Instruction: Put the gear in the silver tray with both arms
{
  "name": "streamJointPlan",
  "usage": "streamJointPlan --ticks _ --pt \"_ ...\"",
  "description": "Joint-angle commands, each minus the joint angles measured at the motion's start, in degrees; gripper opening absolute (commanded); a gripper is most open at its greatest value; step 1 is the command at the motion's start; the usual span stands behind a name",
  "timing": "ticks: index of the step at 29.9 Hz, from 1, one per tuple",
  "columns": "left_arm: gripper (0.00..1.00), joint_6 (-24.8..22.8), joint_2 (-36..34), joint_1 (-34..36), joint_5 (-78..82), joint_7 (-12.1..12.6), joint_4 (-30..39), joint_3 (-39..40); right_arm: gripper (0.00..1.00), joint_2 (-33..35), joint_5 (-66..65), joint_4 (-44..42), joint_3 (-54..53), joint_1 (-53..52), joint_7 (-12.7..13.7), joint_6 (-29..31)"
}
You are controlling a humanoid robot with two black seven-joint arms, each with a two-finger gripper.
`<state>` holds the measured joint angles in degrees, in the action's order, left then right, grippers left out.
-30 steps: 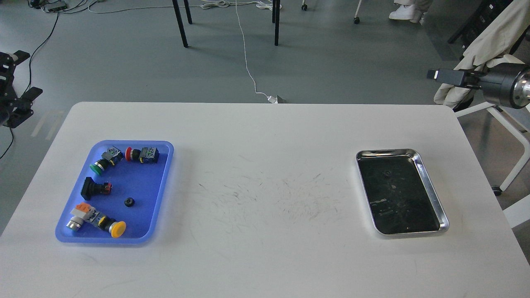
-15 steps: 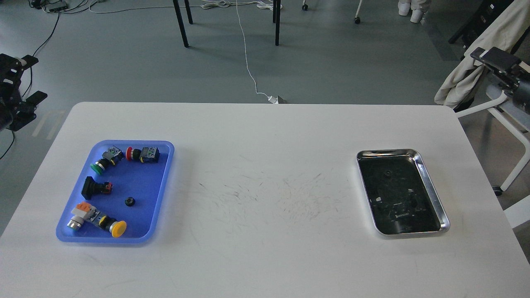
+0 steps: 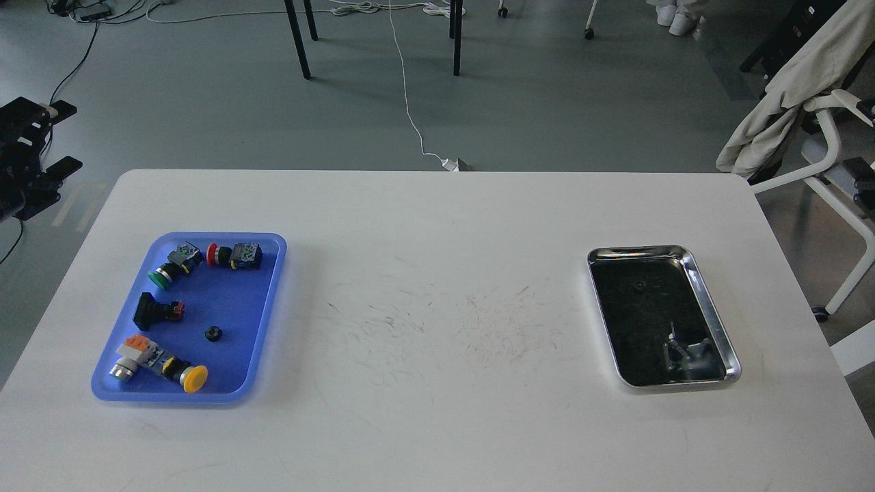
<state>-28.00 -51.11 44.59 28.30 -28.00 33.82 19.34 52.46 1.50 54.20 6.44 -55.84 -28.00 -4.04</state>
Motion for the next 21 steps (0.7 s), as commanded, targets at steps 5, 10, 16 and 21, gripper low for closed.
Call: streamJointPlan --ticks 5,10,16,21 --pt "0.96 0.0 -0.39 -0.03 5.61 0.0 0.72 -3.94 0.94 -7.54 0.17 0.73 -2.74 1.78 0.0 -4.57" --pt "0.91 0.0 -2.05 0.93 11.6 0.0 3.08 -4.31 0.95 -12.28 -0.09 0.2 -6.95 7.05 0.0 -5.27" --pt "0.9 0.0 -4.17 3.39 16.07 0.0 7.83 -4.48 0.95 -14.22 -0.79 0.91 -10.39 9.87 0.0 -8.35" --pt "0.9 0.0 -4.78 4.37 25.64 0.0 14.15 -4.48 0.95 -14.75 -0.97 0.91 -10.39 9.87 0.0 -8.61"
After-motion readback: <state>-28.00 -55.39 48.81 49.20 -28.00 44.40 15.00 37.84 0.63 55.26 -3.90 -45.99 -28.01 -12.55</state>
